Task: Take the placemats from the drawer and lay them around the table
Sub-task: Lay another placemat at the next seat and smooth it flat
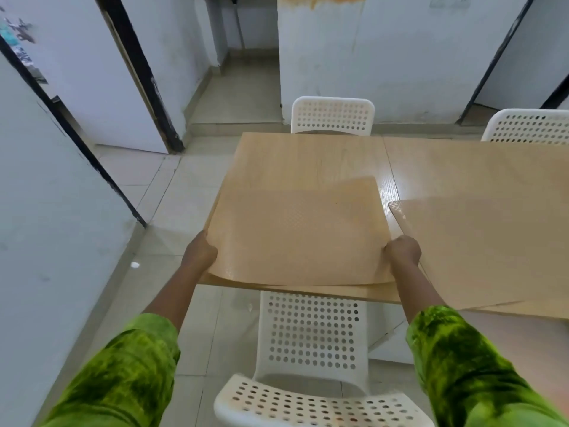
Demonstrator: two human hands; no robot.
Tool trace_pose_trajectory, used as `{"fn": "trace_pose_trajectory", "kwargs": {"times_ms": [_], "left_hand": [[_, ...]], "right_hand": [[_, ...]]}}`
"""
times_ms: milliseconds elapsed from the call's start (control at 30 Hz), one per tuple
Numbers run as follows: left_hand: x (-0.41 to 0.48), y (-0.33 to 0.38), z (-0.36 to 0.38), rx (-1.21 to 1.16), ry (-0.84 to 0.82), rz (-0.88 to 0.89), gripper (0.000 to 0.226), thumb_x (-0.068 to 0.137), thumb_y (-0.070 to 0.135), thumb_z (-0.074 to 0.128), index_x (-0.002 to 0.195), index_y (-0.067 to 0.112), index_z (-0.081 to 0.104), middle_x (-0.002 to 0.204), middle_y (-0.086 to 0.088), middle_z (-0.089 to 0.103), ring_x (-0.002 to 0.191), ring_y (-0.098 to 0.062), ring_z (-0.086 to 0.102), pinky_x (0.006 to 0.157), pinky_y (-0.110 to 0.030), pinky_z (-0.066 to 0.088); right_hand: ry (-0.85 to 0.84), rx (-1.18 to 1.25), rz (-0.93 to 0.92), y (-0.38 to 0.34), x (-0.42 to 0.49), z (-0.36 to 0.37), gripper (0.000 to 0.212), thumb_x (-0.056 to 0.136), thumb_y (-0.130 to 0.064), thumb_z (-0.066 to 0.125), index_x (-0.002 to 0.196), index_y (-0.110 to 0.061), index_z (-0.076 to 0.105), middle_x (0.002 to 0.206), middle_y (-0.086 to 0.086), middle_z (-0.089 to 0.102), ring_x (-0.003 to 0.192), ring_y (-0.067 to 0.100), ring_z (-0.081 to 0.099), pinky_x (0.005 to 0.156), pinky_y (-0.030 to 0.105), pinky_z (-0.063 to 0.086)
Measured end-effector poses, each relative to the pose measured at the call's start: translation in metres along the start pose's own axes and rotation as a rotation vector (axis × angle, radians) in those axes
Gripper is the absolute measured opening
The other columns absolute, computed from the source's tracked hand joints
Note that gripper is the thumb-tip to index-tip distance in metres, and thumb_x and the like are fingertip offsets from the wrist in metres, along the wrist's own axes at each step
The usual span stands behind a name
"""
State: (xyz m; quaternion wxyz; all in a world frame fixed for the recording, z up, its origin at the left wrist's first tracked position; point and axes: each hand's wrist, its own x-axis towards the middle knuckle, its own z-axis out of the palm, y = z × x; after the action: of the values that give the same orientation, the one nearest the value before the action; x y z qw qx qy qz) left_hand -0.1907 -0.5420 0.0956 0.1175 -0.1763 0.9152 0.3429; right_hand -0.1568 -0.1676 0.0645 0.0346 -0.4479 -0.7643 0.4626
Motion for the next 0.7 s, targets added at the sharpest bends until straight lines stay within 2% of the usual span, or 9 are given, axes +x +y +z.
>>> {"fn": "trace_pose_trajectory", "kwargs": {"times_ms": [67,267,400,533,700], "left_hand": [[0.007,-0.004,0.005,0.135,-0.002,0.01,0.058,0.086,-0.002,0.044,0.143,0.005,0.032,0.135,-0.022,0.048,0.121,-0.038,0.049,0.096,-0.04,0.042],[0.025,-0.009,0.014,0.376,-0.005,0.008,0.051,0.091,0.008,0.039,0.141,0.006,0.031,0.136,-0.023,0.037,0.121,-0.04,0.045,0.099,-0.045,0.04],[0.031,-0.012,0.018,0.431,-0.002,0.025,0.042,0.091,0.009,0.039,0.133,0.004,0.039,0.13,-0.022,0.037,0.12,-0.04,0.042,0.097,-0.046,0.04],[0.032,-0.013,0.016,0.447,-0.038,0.065,0.041,0.091,0.009,0.04,0.132,0.004,0.039,0.133,-0.021,0.034,0.122,-0.038,0.038,0.097,-0.045,0.04],[0.033,-0.021,0.011,0.45,-0.097,0.088,0.041,0.09,0.008,0.041,0.13,0.006,0.039,0.134,-0.018,0.03,0.124,-0.037,0.034,0.097,-0.044,0.039]], "right_hand": [[-0.002,-0.066,0.059,0.003,0.005,0.004,0.023,0.086,-0.002,0.055,0.106,0.009,0.06,0.112,0.025,0.063,0.105,0.037,0.061,0.068,0.028,0.037],[0.041,-0.182,0.132,0.007,-0.003,0.009,0.026,0.084,-0.004,0.053,0.106,0.007,0.061,0.112,0.023,0.063,0.102,0.037,0.062,0.067,0.029,0.04],[0.096,-0.215,0.148,0.011,-0.009,0.011,0.03,0.081,-0.007,0.054,0.107,0.004,0.061,0.113,0.021,0.063,0.102,0.037,0.061,0.067,0.032,0.044],[0.145,-0.25,0.185,0.015,-0.017,0.01,0.034,0.083,-0.008,0.054,0.114,0.004,0.058,0.117,0.022,0.061,0.108,0.038,0.058,0.081,0.038,0.05],[0.189,-0.269,0.209,0.02,-0.023,0.011,0.04,0.081,-0.009,0.055,0.118,0.004,0.055,0.121,0.022,0.06,0.111,0.039,0.057,0.087,0.042,0.05]]}}
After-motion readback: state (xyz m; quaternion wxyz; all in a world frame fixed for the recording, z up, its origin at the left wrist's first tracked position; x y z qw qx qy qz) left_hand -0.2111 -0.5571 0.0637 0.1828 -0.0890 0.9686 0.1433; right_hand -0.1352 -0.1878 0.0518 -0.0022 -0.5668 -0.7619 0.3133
